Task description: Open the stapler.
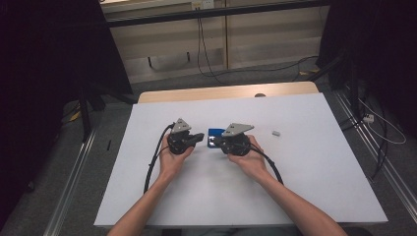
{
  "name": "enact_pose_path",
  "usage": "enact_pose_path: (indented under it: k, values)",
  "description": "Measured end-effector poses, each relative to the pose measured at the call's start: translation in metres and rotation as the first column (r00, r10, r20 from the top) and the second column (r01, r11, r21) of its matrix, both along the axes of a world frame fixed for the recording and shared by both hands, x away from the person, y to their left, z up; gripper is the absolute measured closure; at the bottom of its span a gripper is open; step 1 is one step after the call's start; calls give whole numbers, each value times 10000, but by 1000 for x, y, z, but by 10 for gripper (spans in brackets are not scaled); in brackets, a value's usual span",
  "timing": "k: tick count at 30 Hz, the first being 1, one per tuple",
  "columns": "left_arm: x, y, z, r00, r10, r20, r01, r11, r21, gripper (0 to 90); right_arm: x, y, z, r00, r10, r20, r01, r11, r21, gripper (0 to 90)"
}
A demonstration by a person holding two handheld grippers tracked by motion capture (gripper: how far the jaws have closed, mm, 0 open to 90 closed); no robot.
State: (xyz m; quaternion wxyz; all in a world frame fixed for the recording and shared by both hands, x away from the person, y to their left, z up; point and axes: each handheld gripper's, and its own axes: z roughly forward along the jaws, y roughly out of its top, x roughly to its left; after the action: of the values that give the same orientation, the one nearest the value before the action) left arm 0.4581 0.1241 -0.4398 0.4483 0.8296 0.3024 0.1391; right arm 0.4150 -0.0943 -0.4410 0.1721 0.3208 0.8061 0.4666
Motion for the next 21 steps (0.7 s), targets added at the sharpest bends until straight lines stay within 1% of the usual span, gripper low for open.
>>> enact_pose_path:
  k: [2,3,4,6,8,10,11,12,14,15,18,19,20,21]
  values:
    - [3,-3,-1,10000,-11,-7,11,10000,-34,900,2,1,0,10000,26,-29,-26,10000,-68,900]
    - [4,-4,-1,10000,-38,-82,38,10000,2,900,3,2,0,10000,32,13,-32,9999,-100,900]
    - [6,-5,0,10000,-35,-29,35,9999,94,900,4,3,0,10000,42,31,-41,9997,-223,900]
    - [9,-6,1,9998,111,-139,-112,9999,-69,900,5,4,-1,10000,21,11,-20,9997,-255,900]
    - [12,-6,0,9999,100,-52,-99,9999,115,900,6,6,-3,10000,14,-58,-16,9993,-370,900]
    - [10,-6,-2,9996,297,-34,-297,9995,102,900,7,7,-5,9999,-104,-54,101,9984,-563,900]
    - [10,-6,-3,9996,278,-59,-278,9996,-5,900,8,8,-6,9998,-192,-75,187,9977,-647,900]
    - [11,-6,-3,9995,307,-124,-307,9995,-9,900,8,8,-6,9996,-257,-75,251,9975,-658,900]
    - [13,-6,-4,9996,276,-75,-277,9996,-75,900,9,9,-8,9996,-258,-69,252,9968,-761,900]
    - [13,-5,-5,9994,301,-147,-303,9995,-130,900,10,9,-9,9994,-337,-88,329,9962,-808,900]
    - [14,-2,-6,9996,201,-208,-201,9998,-17,900,12,9,-11,9991,-400,-106,390,9961,-791,900]
    - [15,-1,-6,9997,183,-178,-182,9998,44,900,12,9,-11,9992,-398,-52,392,9956,-848,900]
    - [15,0,-6,9998,96,-199,-96,10000,19,900,13,9,-11,9988,-476,79,481,9954,-832,900]
    - [15,0,-6,9998,59,-180,-59,10000,27,900,14,9,-11,9987,-517,46,519,9953,-818,900]
